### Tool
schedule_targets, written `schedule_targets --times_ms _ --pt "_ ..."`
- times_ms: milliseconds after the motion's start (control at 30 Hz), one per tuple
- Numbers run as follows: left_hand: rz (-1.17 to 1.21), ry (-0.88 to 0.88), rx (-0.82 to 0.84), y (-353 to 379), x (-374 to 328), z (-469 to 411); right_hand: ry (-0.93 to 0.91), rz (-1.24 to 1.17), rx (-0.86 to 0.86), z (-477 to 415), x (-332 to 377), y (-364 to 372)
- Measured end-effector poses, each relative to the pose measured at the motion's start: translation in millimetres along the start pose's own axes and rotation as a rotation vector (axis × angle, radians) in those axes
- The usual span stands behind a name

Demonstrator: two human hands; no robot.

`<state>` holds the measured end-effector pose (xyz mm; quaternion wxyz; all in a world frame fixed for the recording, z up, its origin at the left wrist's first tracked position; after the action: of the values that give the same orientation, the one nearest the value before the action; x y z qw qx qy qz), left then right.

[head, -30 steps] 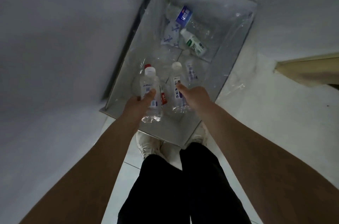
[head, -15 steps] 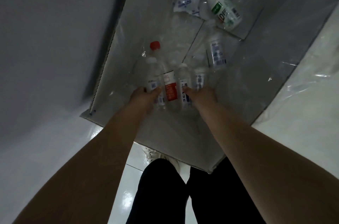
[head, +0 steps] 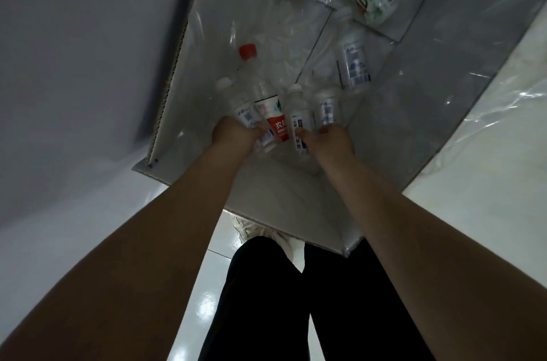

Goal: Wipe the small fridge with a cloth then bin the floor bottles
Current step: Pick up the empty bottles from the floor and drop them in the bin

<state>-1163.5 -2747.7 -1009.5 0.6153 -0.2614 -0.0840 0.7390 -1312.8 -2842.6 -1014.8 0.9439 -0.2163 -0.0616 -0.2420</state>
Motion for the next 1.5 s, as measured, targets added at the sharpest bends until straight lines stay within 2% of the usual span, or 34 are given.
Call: schedule_targets --times_ms 133,233,400,533,800,1133,1300,1500 --pt "-0.015 0.048 0.039 -5.0 -11.0 17.0 -0.037 -0.075 -0.028 19.0 6.2 -15.9" --pt "0.04 0.086 0.038 -10.8 -21.8 31.4 -0.017 -0.242 -0.01 36.6 8.8 -29.3" --pt "0.203 0.17 0.026 -23.2 -47.4 72.3 -0.119 -0.382 0.026 73.7 18.0 -55.0" --pt "0.361 0.203 -0.008 -41.4 -66.3 118.7 -0.159 -0.483 -0.009 101.9 32.5 -78.1" --pt "0.502 0.356 -0.225 -101.4 -99.1 226.8 -0.343 -0.47 0.061 188.7 74.4 -135.8" --pt "0.68 0.558 -0.374 -160.1 -131.0 377.9 -0.52 -0.447 0.156 320.3 110.7 -185.7" --pt "0.821 0.669 -0.418 -169.7 -123.7 451.5 -0.62 -0.414 0.197 390.4 108.5 -195.7" --pt "0.903 0.789 -0.534 -175.1 -84.0 550.8 -0.806 -0.354 0.23 478.0 80.9 -212.6"
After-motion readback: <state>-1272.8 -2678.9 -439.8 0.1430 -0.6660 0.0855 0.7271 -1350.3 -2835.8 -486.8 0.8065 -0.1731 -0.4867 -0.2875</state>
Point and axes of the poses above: each hand's wrist, its own z-axis away from the middle knuckle, its own y-axis out of the palm, x = y × z, the point moved 4 cm from there along -z, towards the middle knuckle, and after that the axes turned 5 degrees about y, right-handed, at the moved point
